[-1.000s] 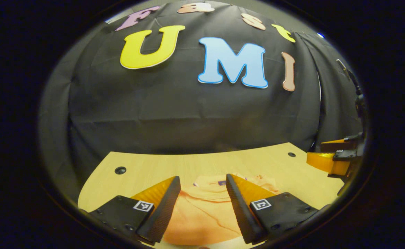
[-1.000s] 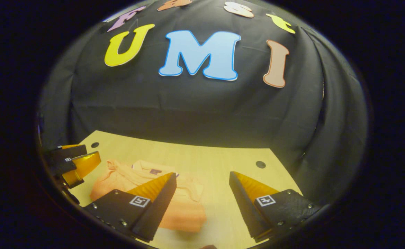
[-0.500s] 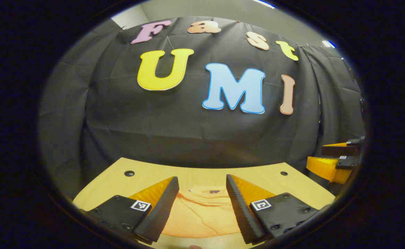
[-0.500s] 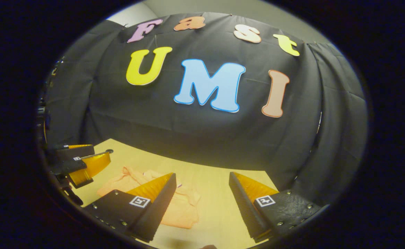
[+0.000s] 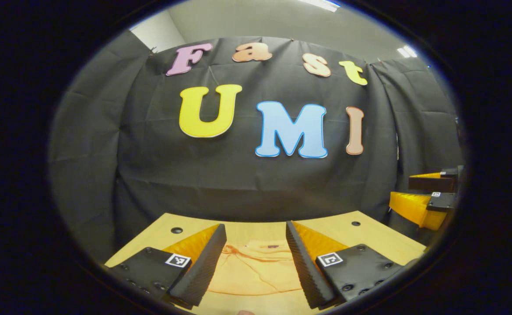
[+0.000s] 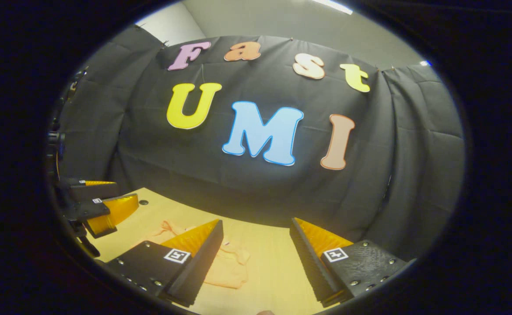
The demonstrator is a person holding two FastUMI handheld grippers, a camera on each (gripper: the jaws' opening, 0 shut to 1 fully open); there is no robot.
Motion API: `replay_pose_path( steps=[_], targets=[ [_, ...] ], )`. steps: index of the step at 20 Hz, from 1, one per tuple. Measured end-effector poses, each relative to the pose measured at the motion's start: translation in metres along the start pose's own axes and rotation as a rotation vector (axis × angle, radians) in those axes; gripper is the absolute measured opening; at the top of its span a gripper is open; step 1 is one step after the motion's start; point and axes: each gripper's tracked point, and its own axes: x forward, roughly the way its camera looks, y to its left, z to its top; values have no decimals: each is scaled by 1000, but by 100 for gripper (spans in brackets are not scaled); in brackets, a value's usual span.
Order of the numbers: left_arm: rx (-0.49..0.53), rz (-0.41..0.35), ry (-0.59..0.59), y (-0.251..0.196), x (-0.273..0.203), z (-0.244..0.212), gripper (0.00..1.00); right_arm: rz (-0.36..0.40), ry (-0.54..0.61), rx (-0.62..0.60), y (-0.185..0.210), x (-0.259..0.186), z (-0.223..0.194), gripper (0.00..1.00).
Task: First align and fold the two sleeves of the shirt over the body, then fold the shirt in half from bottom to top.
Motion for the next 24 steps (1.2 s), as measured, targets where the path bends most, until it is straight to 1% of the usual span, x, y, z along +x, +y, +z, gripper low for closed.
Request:
replay_pose_path(
  steps=[3,5,6,7,8,10,11,12,14,15,16,17,18,21,24],
  targets=[
    [19,-24,-27,-4,-5,10,87,-25,-26,6,3,-12,11,95],
    [22,-45,-32,-5,-5,11,87,-24,-32,15,8,-20,13,94],
    [22,-48,-32,-4,-8,11,90,-26,-31,27,10,-25,12,95],
    [20,-51,-42,-3,-9,14,87,-30,-27,40,10,-29,9,95],
    [20,-55,-51,-4,-11,19,90,-37,-22,53,9,-35,8,95],
    [30,-59,-60,-5,-14,21,90,-64,-20,58,-1,-44,5,95],
    [35,-62,-61,-6,-15,20,87,-83,-21,59,-7,-47,3,95],
    [38,-69,-63,-10,-17,19,87,-101,-20,65,-14,-50,2,95],
    [42,-70,-63,-15,-19,18,87,-111,-16,103,-23,-51,-2,95],
    [45,-65,-58,-17,-18,16,87,-101,-14,124,-25,-51,-5,95],
    [46,-59,-52,-20,-18,12,90,-91,-16,139,-30,-52,-6,95],
    [45,-51,-48,-24,-18,9,90,-92,-20,144,-40,-53,-8,95],
    [47,-44,-47,-29,-18,8,87,-97,-24,142,-53,-54,-11,95],
    [58,-2,-63,-50,-18,8,87,-88,-58,121,-88,-55,-19,95],
    [62,46,-87,-84,-25,12,87,-45,-73,84,-119,-60,-32,95]
  ],
)
